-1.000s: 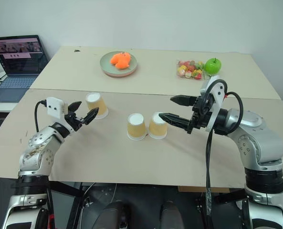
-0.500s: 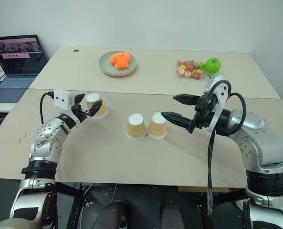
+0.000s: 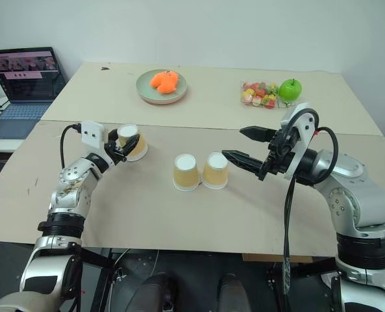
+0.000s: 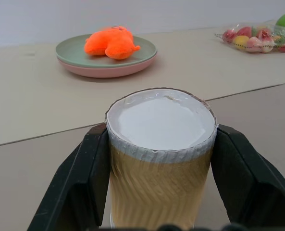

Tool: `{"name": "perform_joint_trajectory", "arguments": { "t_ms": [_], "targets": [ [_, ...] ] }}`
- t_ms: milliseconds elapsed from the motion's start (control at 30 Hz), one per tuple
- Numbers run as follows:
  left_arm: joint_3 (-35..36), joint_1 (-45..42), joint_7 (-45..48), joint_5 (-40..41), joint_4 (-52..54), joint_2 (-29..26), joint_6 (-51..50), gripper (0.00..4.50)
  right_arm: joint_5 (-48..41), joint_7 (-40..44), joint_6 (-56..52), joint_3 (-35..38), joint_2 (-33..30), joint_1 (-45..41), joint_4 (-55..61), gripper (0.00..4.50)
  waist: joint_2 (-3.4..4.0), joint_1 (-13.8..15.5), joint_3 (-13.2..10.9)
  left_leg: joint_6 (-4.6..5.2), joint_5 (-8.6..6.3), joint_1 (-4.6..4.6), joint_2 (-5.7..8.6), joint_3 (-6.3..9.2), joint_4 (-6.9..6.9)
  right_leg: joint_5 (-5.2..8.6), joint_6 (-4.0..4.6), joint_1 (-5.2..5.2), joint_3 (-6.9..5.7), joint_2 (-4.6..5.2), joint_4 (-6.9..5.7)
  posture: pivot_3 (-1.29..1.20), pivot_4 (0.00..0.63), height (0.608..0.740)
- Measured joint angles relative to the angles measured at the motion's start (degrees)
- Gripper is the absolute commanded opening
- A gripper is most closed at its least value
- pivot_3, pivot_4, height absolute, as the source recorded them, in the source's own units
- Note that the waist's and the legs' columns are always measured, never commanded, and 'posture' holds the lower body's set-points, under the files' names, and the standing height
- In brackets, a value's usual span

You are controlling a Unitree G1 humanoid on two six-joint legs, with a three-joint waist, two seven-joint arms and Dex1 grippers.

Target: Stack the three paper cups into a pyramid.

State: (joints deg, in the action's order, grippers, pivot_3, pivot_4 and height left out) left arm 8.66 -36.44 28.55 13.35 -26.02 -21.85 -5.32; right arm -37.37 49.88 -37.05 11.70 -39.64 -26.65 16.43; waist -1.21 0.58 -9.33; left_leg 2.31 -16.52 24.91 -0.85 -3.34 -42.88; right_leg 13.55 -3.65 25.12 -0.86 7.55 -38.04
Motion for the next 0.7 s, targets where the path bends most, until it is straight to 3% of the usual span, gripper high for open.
{"name": "perform_joint_trajectory", "arguments": {
  "t_ms": [333,467,700],
  "targets": [
    [-1.7,-6.7,6.2,4.3,8.7,0.7,-5.4,2.52,-1.8,0.7,-0.1,0.2,-0.2,0.0,0.0,4.50,-0.07,0.0,0.0,0.00,0.00,0.17,0.00,0.03,-0.06,-0.01,-0.01,0.06,-0.07,0.00,0.00,0.00,0.150,0.676],
    [-5.2,-10.1,19.5,13.9,17.3,-0.5,-15.1,2.52,-4.3,2.5,-1.1,2.0,-3.7,1.6,1.2,4.50,-0.08,0.0,0.0,0.00,0.00,0.22,-0.01,0.04,-0.07,0.00,-0.01,0.10,-0.08,0.00,0.02,0.00,0.150,0.676],
    [-7.0,-15.1,28.6,19.5,19.6,-1.3,-22.4,2.52,-4.4,-0.4,-1.0,3.5,-3.8,3.4,2.0,4.50,-0.07,-0.4,0.0,0.00,0.04,0.14,-0.01,0.04,-0.08,0.00,-0.01,0.08,-0.03,-0.02,-0.05,0.00,0.150,0.676]
  ]
}}
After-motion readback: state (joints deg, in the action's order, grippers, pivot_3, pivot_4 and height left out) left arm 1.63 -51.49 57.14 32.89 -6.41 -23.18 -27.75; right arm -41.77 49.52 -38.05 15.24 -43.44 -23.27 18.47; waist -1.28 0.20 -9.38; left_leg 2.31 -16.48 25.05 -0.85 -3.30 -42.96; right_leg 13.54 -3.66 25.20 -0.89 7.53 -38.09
